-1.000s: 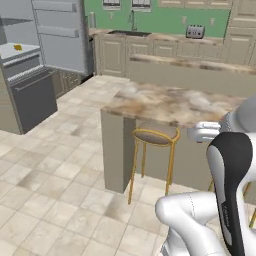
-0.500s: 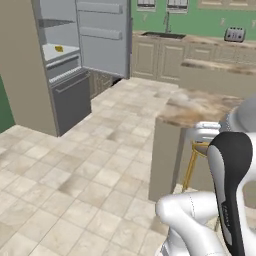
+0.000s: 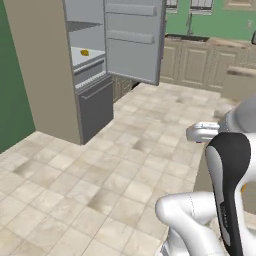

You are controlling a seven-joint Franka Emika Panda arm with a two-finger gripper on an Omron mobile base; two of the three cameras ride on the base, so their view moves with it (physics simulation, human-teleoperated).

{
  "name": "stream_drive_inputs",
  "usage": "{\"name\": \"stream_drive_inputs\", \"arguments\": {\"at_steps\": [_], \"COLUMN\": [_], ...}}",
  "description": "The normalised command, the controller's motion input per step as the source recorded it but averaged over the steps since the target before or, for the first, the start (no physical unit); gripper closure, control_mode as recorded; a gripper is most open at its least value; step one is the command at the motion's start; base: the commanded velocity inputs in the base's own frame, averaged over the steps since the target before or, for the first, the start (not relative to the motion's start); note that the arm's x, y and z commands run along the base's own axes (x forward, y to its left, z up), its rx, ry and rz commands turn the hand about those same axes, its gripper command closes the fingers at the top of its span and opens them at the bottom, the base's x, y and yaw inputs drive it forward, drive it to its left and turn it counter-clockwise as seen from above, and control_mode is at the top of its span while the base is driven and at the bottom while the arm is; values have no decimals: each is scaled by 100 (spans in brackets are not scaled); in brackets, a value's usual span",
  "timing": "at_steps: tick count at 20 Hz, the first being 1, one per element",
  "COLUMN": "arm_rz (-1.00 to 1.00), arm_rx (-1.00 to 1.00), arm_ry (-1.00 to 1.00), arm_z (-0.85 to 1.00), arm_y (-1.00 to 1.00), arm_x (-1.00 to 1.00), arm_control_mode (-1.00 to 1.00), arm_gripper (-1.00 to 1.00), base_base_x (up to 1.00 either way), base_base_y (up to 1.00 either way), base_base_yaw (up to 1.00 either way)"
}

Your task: Take the cheese, shrimp, and sweet potato from the fridge and place them on the plate on the dining counter to create an appetizer plate.

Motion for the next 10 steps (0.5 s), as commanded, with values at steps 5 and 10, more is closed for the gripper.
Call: {"name": "stream_drive_inputs", "arguments": {"at_steps": [5,10], "arm_rz": [0,0], "arm_rx": [0,0], "arm_ry": [0,0], "arm_z": [0,0], "arm_y": [0,0], "arm_x": [0,0], "arm_control_mode": [100,100], "arm_gripper": [-100,-100], "base_base_x": [100,100], "base_base_y": [24,5], "base_base_yaw": [0,0]}}
